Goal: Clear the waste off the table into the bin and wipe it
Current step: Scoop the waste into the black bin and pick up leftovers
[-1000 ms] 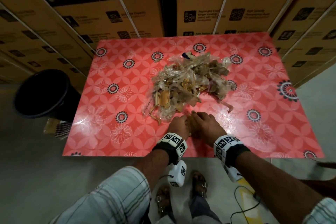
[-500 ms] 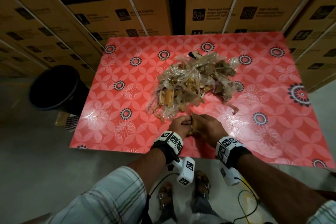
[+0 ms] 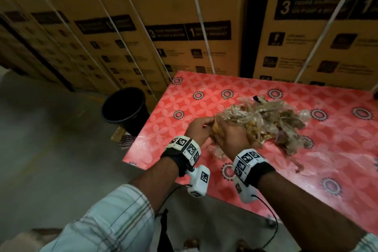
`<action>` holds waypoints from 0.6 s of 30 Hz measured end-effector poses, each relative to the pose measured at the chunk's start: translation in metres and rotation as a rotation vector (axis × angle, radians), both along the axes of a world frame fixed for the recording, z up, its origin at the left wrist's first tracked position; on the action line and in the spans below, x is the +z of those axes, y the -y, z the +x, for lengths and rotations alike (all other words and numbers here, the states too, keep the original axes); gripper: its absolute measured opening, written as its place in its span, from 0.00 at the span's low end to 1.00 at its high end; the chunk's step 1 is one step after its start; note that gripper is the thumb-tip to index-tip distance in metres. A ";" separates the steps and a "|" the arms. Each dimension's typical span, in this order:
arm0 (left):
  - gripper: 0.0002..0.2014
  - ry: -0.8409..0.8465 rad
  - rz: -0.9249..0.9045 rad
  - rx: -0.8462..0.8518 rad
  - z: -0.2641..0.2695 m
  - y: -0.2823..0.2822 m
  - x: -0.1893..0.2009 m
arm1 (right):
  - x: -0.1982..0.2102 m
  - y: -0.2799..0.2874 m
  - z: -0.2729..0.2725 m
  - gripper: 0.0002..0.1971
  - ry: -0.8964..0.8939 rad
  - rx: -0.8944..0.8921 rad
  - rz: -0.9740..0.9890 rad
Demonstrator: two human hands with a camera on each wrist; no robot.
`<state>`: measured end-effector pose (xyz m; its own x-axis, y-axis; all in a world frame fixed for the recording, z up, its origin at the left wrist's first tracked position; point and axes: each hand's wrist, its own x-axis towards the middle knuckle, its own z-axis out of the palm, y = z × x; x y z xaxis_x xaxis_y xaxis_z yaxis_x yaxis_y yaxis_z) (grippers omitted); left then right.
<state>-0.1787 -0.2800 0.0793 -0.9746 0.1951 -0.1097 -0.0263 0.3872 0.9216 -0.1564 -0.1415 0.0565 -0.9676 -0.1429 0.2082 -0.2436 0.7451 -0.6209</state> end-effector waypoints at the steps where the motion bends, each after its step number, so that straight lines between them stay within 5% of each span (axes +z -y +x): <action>1: 0.23 -0.031 -0.024 0.004 -0.004 0.011 0.006 | 0.007 0.009 -0.007 0.34 -0.009 0.020 -0.004; 13: 0.25 -0.210 -0.040 0.188 -0.093 0.179 0.021 | 0.037 0.176 -0.121 0.31 -0.041 0.136 0.046; 18: 0.22 -0.148 -0.024 0.253 -0.140 0.283 0.017 | 0.031 0.279 -0.179 0.32 -0.055 0.181 0.054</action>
